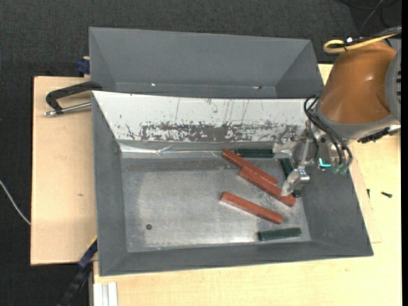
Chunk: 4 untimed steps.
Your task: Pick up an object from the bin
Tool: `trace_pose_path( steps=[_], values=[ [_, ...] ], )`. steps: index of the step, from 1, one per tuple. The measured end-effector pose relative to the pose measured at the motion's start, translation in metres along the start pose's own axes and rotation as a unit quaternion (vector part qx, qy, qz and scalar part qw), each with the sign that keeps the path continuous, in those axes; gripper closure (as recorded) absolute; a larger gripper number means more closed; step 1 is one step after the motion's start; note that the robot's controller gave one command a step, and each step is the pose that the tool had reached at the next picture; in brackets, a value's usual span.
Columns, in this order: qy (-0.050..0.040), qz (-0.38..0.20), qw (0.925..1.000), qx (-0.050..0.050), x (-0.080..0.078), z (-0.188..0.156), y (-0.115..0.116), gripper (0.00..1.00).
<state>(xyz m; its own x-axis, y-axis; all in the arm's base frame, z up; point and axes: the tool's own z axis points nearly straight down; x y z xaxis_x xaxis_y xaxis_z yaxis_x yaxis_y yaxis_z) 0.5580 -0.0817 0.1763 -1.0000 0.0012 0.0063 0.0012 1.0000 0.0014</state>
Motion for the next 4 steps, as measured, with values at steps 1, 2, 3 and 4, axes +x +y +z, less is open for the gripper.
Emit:
trace_pose_path(
  steps=[1, 2, 3, 4],
  values=[
    [-0.0041, -0.001, 1.0, 0.001, -0.002, -0.004, 0.0, 0.0],
    [-0.0078, 0.015, 0.9999, 0.001, 0.008, 0.042, -0.005, 0.0],
    [-0.0035, 0.031, 0.9995, 0.001, 0.012, 0.063, -0.004, 0.0],
    [-0.0005, 0.072, 0.9974, -0.001, 0.029, 0.029, 0.004, 0.0]
  ],
)
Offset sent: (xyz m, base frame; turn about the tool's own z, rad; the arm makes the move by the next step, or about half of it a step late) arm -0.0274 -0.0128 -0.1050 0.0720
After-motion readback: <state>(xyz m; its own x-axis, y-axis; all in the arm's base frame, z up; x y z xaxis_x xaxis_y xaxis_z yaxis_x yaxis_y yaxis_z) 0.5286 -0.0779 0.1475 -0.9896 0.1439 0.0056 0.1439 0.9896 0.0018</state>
